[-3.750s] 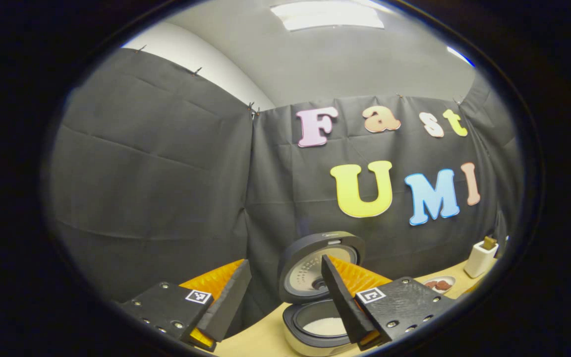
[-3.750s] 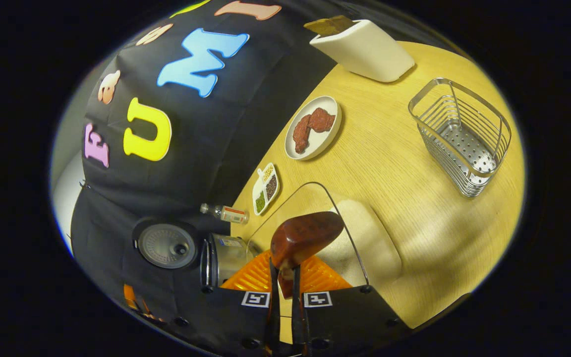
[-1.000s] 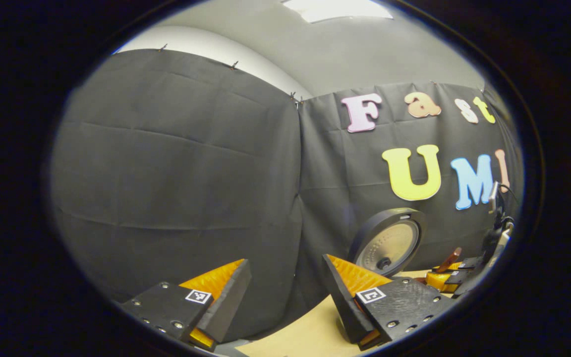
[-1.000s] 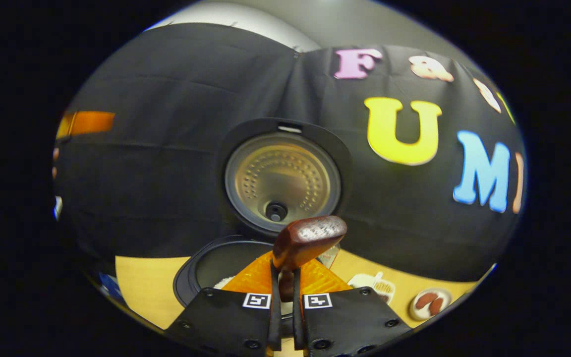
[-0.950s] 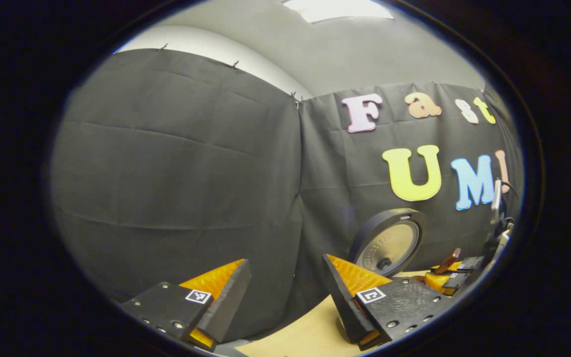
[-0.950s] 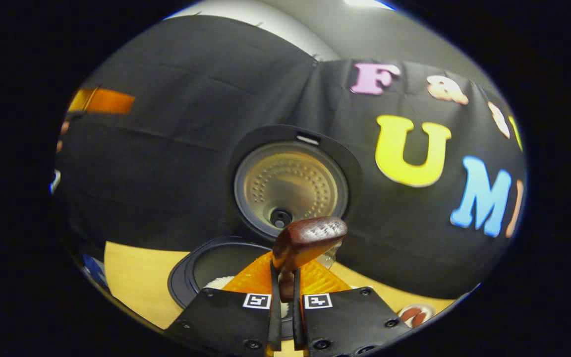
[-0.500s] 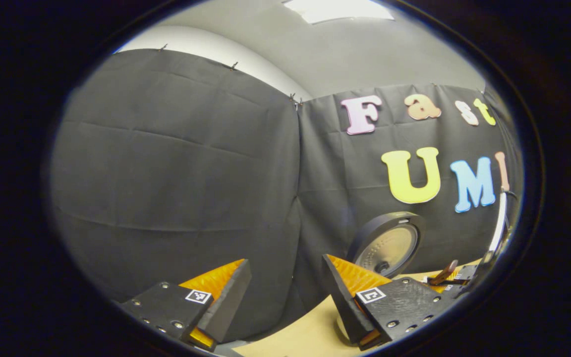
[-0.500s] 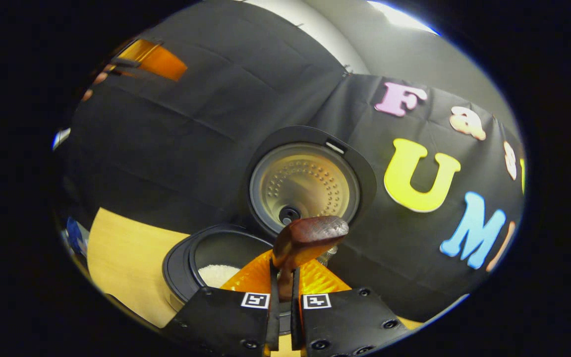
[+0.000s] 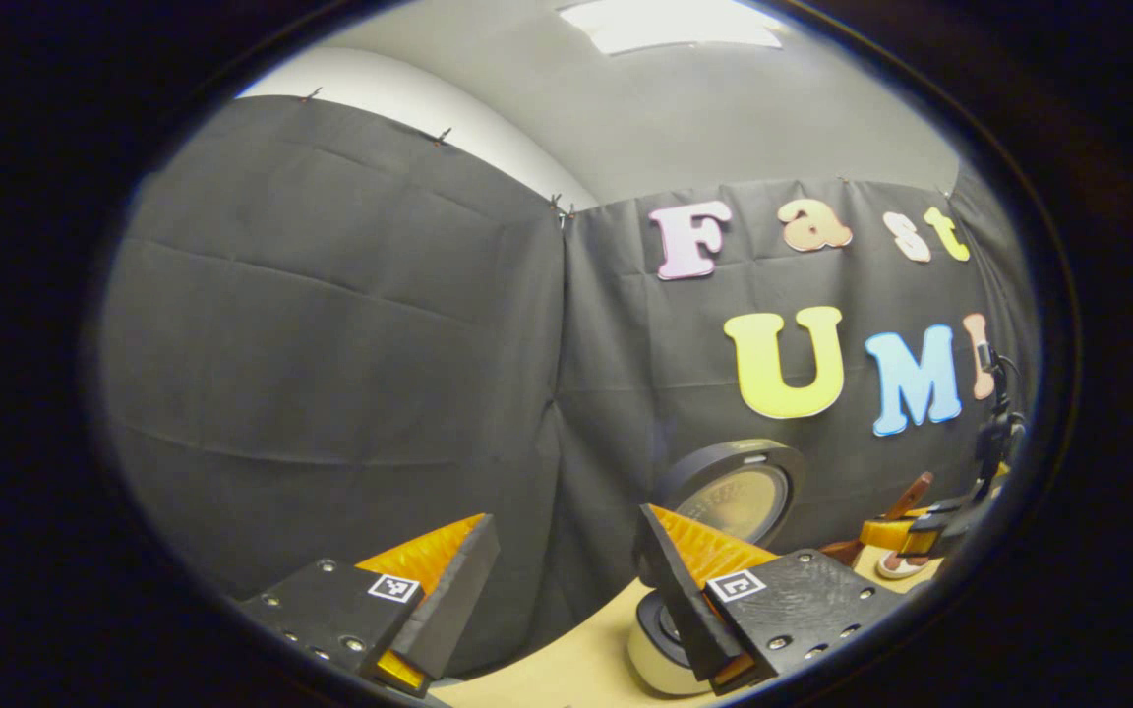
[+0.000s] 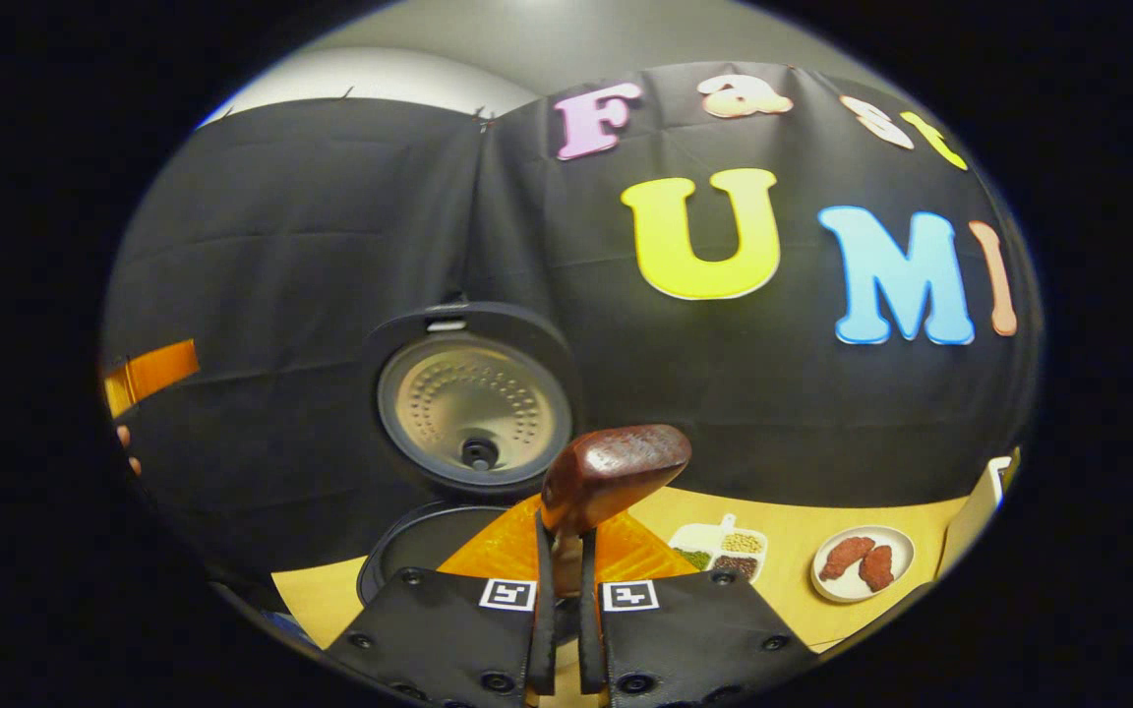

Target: Close the left gripper, press the button to open the rice cooker; take a wooden spoon from the chopstick holder with the right hand, scoop a spoonful of rice and pour it into the rice cooker, then put the wooden spoon back into the chopstick holder.

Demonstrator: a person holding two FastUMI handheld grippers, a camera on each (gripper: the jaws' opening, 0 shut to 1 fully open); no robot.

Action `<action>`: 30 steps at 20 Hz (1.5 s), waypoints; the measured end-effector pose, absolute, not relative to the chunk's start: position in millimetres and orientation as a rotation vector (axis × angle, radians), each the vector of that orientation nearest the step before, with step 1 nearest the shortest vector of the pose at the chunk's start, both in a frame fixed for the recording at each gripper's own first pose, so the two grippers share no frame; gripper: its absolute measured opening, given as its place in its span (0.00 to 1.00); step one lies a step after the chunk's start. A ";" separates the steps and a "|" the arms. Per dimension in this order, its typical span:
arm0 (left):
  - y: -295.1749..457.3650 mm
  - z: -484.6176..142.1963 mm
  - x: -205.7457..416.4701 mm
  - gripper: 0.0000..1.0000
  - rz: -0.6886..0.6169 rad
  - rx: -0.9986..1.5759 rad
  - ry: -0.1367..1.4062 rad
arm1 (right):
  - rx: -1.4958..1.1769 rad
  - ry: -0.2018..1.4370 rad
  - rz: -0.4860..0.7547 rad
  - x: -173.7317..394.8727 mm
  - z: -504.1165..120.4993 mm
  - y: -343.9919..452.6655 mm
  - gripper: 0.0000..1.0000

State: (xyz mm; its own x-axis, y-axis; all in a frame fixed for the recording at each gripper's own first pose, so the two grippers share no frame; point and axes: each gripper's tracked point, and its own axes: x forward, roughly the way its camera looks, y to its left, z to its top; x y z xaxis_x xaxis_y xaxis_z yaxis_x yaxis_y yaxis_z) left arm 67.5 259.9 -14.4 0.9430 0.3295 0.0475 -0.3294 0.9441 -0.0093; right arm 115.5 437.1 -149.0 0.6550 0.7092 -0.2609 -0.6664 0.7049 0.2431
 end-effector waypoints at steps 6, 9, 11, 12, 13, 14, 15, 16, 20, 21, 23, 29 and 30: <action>204.6 2.1 88.8 0.89 0.233 -0.018 -0.078 | 0.136 0.351 0.593 144.2 -146.7 333.2 0.11; 175.3 6.8 95.2 0.89 0.181 -0.025 -0.091 | 0.148 0.370 0.501 143.0 -149.8 289.0 0.11; 157.3 11.3 99.6 0.89 0.150 -0.027 -0.098 | 0.158 0.376 0.441 144.2 -151.3 255.7 0.11; 148.3 14.7 100.7 0.88 0.134 -0.029 -0.104 | 0.160 0.380 0.415 144.4 -152.6 240.6 0.11; 138.9 18.6 101.6 0.88 0.120 -0.033 -0.109 | 0.162 0.388 0.387 143.9 -155.0 223.2 0.11; 130.2 19.8 101.2 0.88 0.107 -0.036 -0.113 | 0.164 0.397 0.357 142.0 -157.5 206.2 0.11; 121.0 22.2 101.0 0.88 0.092 -0.039 -0.119 | 0.168 0.405 0.325 140.7 -160.9 188.5 0.13; 113.9 23.8 100.7 0.88 0.081 -0.040 -0.121 | 0.173 0.416 0.290 137.5 -165.2 168.6 0.11; 83.0 27.5 99.8 0.88 0.038 -0.044 -0.118 | 0.188 0.454 0.188 125.7 -177.7 107.8 0.11; 76.4 30.1 98.5 0.88 0.029 -0.044 -0.120 | 0.191 0.462 0.166 123.4 -180.6 93.9 0.11; 64.5 31.5 97.0 0.88 0.015 -0.039 -0.121 | 0.197 0.475 0.127 118.8 -187.0 70.2 0.08; 35.9 37.3 94.2 0.88 -0.017 -0.028 -0.124 | 0.185 0.516 0.050 98.5 -203.3 21.8 0.08; 33.6 35.8 94.1 0.90 -0.020 -0.028 -0.123 | 0.183 0.530 0.047 91.9 -206.9 16.7 0.11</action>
State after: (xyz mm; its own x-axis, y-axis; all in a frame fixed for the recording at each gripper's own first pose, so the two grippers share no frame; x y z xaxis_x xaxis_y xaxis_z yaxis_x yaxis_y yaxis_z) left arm 94.1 33.6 35.8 0.9923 -0.0180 0.1229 0.0215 0.9994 -0.0266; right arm 91.9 16.7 -206.9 0.8621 0.0916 -0.4984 0.0027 0.9827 0.1853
